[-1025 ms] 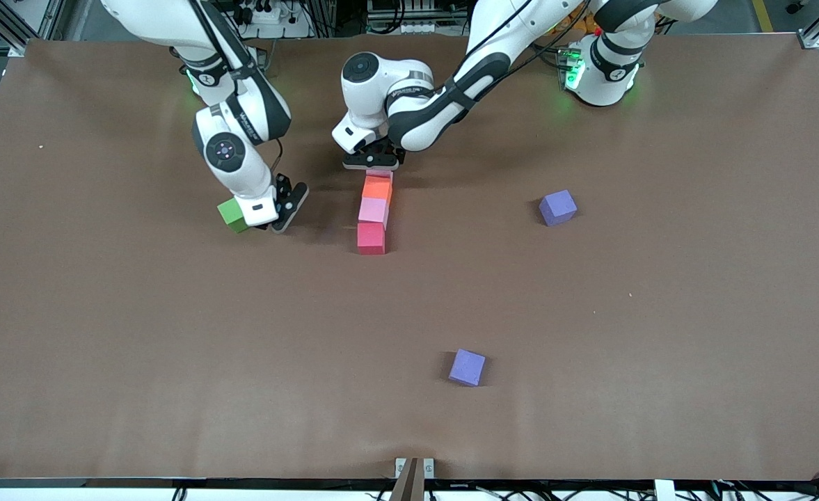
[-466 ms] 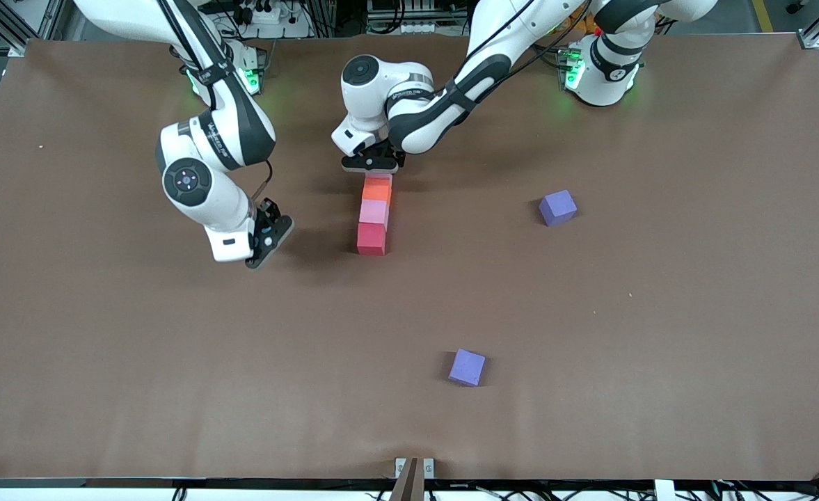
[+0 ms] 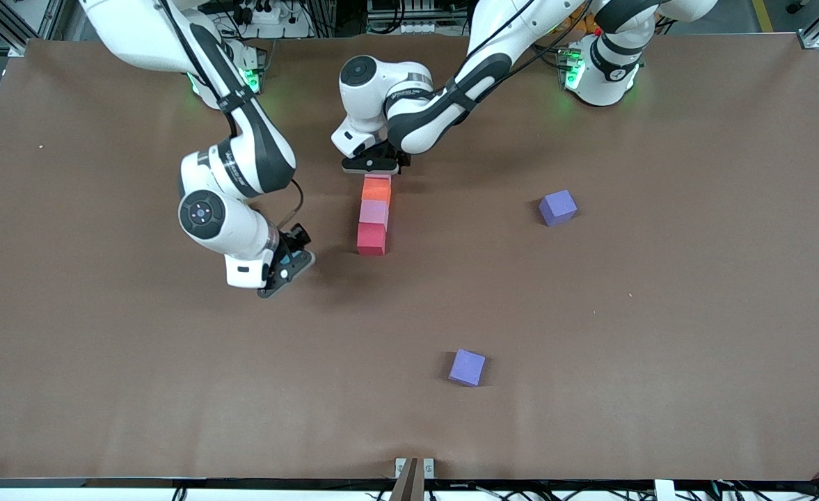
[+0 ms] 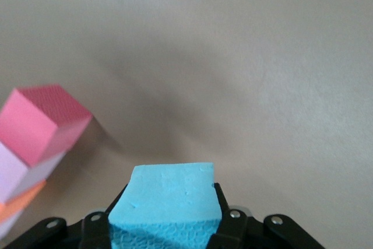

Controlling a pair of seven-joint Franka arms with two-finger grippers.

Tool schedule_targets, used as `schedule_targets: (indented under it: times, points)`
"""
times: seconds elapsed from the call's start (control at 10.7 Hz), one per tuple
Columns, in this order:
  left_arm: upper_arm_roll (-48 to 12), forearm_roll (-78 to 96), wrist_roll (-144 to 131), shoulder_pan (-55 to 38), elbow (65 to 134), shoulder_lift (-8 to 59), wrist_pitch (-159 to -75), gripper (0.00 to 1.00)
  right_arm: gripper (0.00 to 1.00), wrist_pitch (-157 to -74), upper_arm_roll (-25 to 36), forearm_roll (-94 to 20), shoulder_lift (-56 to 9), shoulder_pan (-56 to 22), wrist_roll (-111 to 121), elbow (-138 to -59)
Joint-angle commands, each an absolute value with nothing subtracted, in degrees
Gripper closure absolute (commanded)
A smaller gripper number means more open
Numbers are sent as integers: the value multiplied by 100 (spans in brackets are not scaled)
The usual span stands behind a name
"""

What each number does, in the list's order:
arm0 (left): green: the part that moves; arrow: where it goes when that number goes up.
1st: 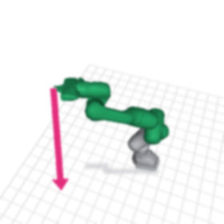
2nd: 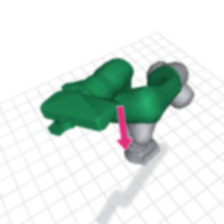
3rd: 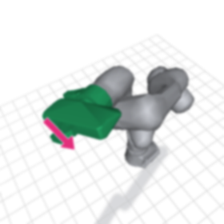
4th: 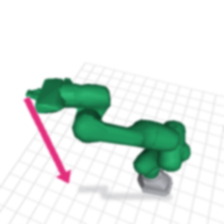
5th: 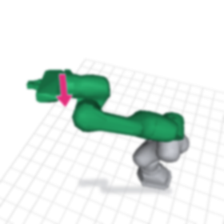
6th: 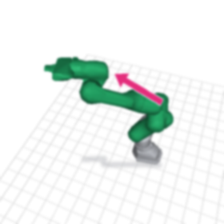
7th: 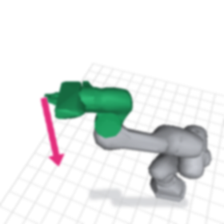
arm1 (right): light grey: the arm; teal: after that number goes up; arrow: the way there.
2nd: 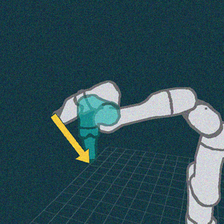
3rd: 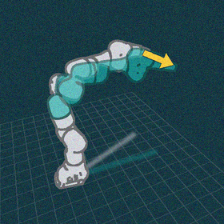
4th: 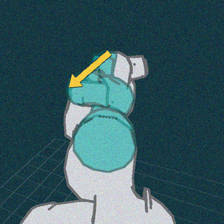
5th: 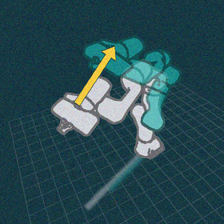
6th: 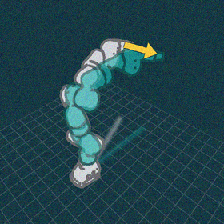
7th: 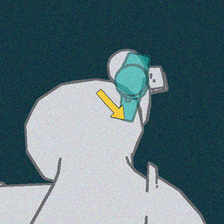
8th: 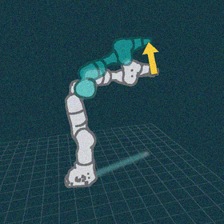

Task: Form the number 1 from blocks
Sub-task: 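Grasp the cyan cube with the right gripper and lift it, then carry the cyan cube toward the red cube while the left gripper withdraws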

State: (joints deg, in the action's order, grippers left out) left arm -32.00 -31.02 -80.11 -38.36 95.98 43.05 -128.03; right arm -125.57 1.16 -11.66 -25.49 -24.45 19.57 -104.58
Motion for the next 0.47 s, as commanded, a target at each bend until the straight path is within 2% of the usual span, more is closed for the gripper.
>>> schedule_targets:
  times: [0.0,0.37]
  points:
    - [-3208,-2867,-7990,-3823,9633,3842,-12358,0,100,-12454,105,-1397,-2786,-2531,1443,-10003]
    - [-3208,-2524,-7902,-3587,9624,3394,-12120,0,100,-12507,105,-1888,-2856,-2627,1336,-9958]
